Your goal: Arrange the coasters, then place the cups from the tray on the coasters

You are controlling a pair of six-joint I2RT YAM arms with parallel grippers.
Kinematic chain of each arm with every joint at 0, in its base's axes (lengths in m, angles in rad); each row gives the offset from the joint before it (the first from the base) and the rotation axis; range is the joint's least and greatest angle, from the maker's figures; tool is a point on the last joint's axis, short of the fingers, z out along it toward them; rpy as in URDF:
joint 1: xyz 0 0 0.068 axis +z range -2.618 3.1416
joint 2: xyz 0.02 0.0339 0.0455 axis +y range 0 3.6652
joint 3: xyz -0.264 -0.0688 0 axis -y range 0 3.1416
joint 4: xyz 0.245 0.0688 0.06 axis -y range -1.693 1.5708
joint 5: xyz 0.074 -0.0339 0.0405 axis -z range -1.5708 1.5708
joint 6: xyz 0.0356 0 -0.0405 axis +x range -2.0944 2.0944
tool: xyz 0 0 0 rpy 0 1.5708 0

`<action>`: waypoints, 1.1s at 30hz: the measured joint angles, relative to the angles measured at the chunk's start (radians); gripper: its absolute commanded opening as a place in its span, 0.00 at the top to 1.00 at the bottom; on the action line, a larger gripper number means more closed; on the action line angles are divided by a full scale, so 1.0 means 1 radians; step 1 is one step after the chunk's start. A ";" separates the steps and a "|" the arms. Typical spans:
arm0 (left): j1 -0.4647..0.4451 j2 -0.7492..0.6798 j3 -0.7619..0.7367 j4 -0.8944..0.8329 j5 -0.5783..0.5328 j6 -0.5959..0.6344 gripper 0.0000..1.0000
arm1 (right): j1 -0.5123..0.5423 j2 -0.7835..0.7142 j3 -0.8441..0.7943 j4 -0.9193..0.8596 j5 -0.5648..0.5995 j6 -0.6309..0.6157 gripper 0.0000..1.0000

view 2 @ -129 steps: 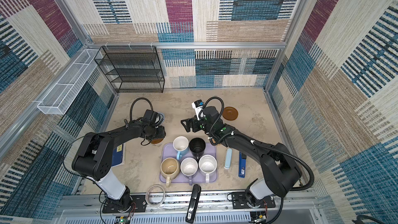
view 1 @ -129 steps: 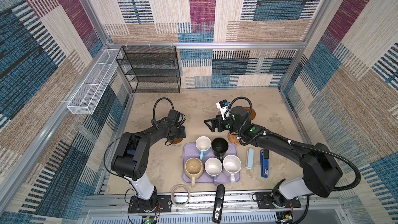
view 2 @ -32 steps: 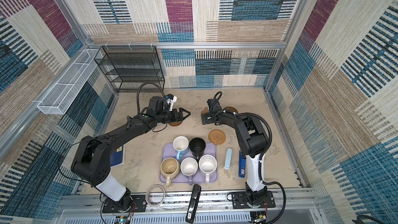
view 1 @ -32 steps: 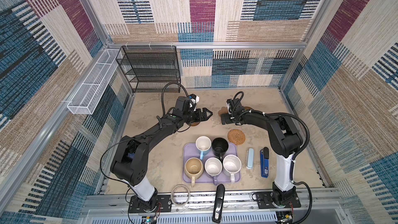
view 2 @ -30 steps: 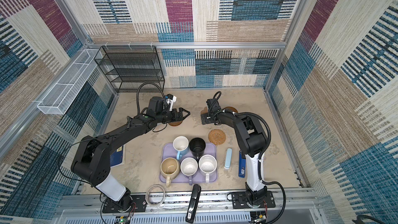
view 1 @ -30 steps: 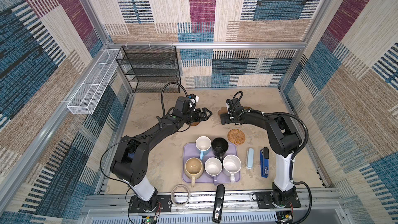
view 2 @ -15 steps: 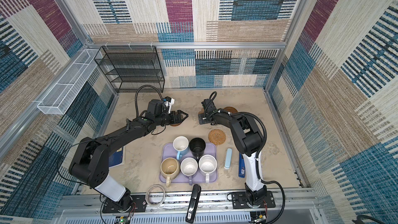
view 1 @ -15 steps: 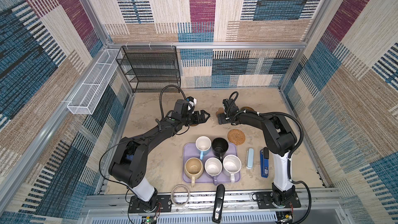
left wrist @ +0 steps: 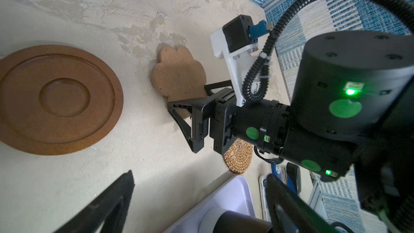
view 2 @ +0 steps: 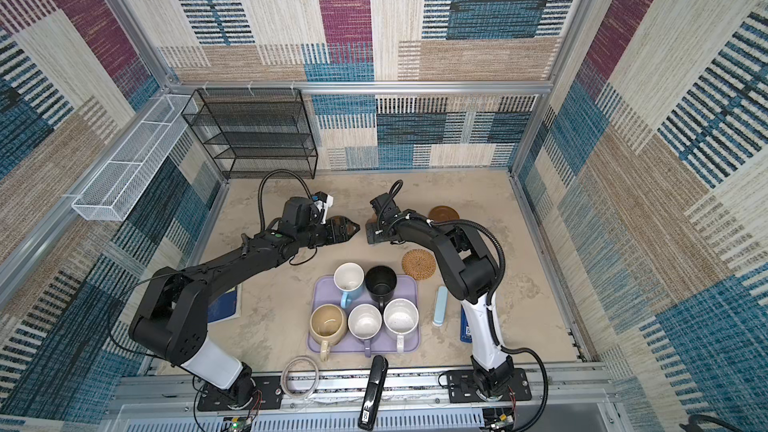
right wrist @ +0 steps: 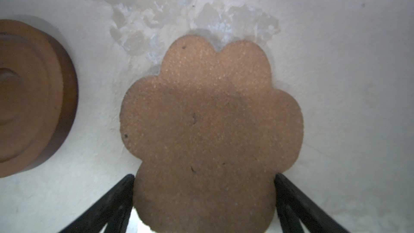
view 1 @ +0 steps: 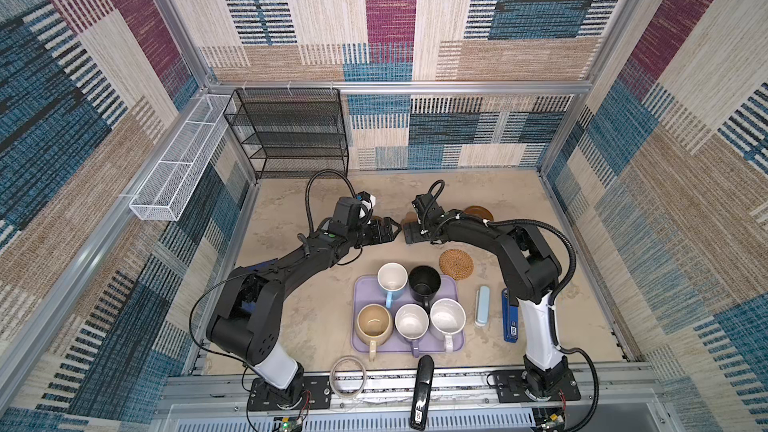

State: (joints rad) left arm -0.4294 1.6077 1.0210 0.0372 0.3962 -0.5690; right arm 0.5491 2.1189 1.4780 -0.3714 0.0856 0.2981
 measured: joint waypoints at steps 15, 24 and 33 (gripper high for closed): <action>0.008 -0.048 -0.021 -0.004 -0.005 -0.008 0.05 | 0.001 -0.040 -0.035 0.010 -0.078 0.064 0.00; 0.008 -0.103 0.016 -0.045 0.003 -0.024 0.00 | -0.003 -0.176 -0.137 0.016 -0.098 0.078 0.00; -0.060 -0.182 0.087 -0.106 0.088 -0.048 0.01 | -0.018 -0.500 -0.380 0.109 -0.108 0.077 0.00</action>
State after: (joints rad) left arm -0.4896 1.4254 1.1080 -0.0685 0.4843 -0.6174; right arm 0.5308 1.6184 1.0981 -0.2626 -0.0219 0.3756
